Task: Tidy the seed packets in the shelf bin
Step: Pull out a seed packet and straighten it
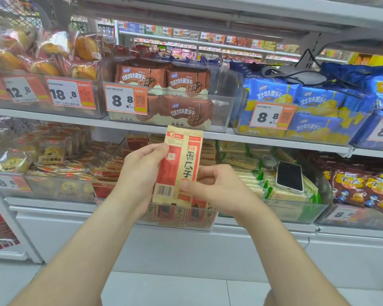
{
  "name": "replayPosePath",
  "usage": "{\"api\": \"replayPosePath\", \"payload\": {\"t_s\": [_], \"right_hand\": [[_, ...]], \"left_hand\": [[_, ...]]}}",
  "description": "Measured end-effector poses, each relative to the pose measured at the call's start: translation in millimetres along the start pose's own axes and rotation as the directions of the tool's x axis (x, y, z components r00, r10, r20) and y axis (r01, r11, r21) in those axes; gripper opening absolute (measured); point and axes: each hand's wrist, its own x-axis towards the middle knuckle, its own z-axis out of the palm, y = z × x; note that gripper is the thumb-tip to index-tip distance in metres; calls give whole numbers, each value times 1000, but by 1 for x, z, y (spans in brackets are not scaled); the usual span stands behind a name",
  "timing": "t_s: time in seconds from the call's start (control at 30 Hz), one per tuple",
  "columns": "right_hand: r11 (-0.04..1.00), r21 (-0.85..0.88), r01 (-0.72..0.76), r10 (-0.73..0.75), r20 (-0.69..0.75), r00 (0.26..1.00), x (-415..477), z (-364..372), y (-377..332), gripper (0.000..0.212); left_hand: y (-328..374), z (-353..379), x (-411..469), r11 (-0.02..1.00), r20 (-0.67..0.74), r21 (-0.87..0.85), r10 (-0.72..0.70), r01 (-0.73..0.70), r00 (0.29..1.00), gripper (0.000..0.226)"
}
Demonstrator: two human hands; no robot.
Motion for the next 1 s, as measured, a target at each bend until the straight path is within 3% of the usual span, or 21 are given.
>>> {"api": "replayPosePath", "payload": {"t_s": [0.07,0.17,0.63,0.7,0.77,0.87,1.0], "right_hand": [[992,112,58,-42,-139,989,1,0,-2,15],[984,156,88,-39,-293,955,-1,-2,-5,26],[959,260,113,-41,-266,963,-2,2,-3,24],[952,276,135,-54,-284,957,-2,4,-3,22],[940,294,173,-72,-324,943,-1,6,-3,19],[929,304,210,-84,-379,922,1,6,-2,17],[942,270,198,-97,-347,933,1,7,-4,30]], "left_hand": [[-1,2,-2,999,67,38,-35,33,997,28],[-5,6,-8,993,130,105,-59,46,990,32],[-5,9,-11,994,31,65,90,-92,995,17],[-5,4,-8,942,-4,213,264,-257,964,6],[-8,1,-5,808,56,415,437,-419,898,8],[-13,1,-9,714,141,525,463,-463,875,15],[-17,3,-12,688,103,578,471,-438,876,37]]}}
